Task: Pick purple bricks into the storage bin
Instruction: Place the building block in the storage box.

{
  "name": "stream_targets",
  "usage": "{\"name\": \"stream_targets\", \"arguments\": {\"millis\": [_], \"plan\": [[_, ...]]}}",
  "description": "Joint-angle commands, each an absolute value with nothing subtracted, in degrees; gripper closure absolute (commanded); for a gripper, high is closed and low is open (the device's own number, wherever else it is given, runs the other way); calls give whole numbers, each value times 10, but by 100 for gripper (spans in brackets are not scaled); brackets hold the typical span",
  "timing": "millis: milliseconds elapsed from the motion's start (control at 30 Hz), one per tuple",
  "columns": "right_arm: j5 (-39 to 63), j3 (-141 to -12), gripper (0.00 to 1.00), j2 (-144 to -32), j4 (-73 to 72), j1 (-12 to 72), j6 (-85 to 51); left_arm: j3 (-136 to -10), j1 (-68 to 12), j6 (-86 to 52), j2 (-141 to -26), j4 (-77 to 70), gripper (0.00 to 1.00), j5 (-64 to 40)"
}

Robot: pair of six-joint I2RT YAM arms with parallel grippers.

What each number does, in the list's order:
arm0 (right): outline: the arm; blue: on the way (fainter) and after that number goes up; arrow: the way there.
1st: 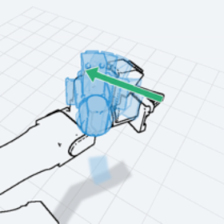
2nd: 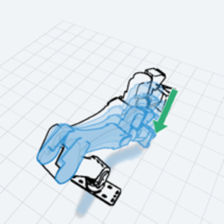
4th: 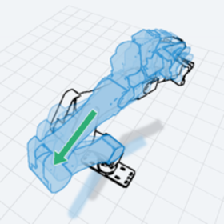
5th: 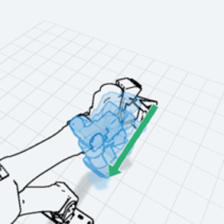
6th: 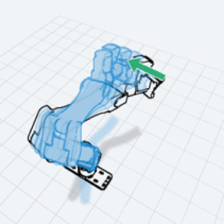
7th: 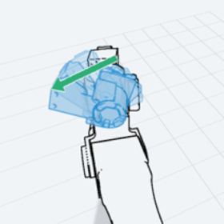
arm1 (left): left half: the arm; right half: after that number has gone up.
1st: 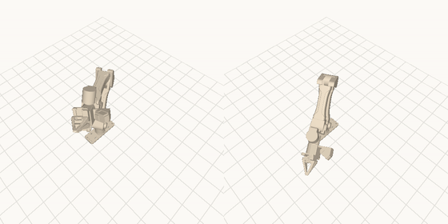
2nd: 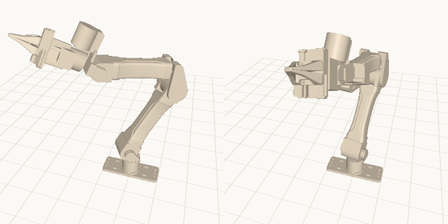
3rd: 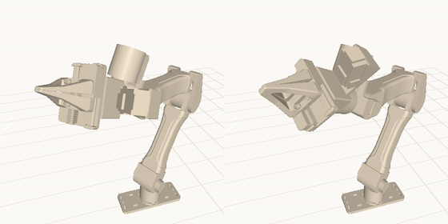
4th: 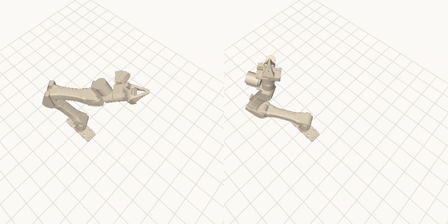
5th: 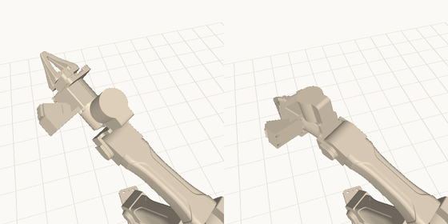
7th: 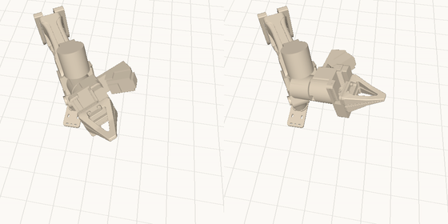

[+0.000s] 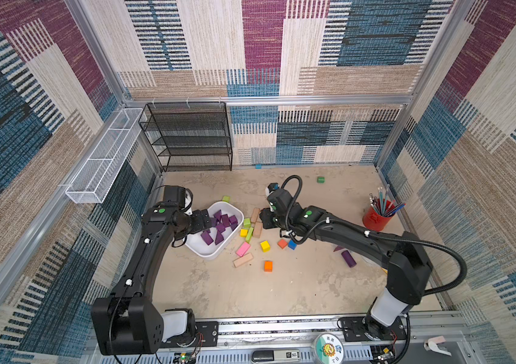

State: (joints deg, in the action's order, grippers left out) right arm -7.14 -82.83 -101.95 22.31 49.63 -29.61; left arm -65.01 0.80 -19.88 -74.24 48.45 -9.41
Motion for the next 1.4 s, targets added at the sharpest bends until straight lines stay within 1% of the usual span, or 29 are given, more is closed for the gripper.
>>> {"name": "stream_targets", "arguments": {"millis": [0, 100, 300, 500, 700, 867, 933, 1033, 1200, 1300, 1367], "plan": [[-50, -904, 73, -1090, 197, 510, -279, -647, 27, -233, -740, 470, 9, -101], [-41, -995, 72, -1166, 207, 522, -273, -649, 47, -252, -742, 480, 9, -82], [-22, -1127, 72, -1294, 227, 529, -267, -652, 68, -270, -751, 489, 11, -73], [-24, -1216, 72, -1378, 243, 530, -264, -652, 71, -268, -754, 489, 12, -82], [-27, -1312, 70, -1454, 290, 529, -259, -651, 71, -267, -754, 489, 13, -86], [-38, -1316, 67, -1463, 299, 531, -260, -651, 71, -266, -751, 489, 13, -85], [-40, -1316, 65, -1464, 303, 530, -259, -652, 70, -265, -751, 489, 13, -88], [-44, -1319, 58, -1456, 307, 530, -255, -652, 70, -264, -750, 488, 13, -91], [-63, -1354, 45, -1426, 335, 529, -240, -652, 70, -258, -745, 488, 13, -94], [-92, -1352, 41, -1383, 357, 529, -231, -650, 70, -253, -739, 485, 13, -102], [-115, -1327, 39, -1343, 367, 527, -224, -650, 70, -250, -737, 484, 13, -115]]}}
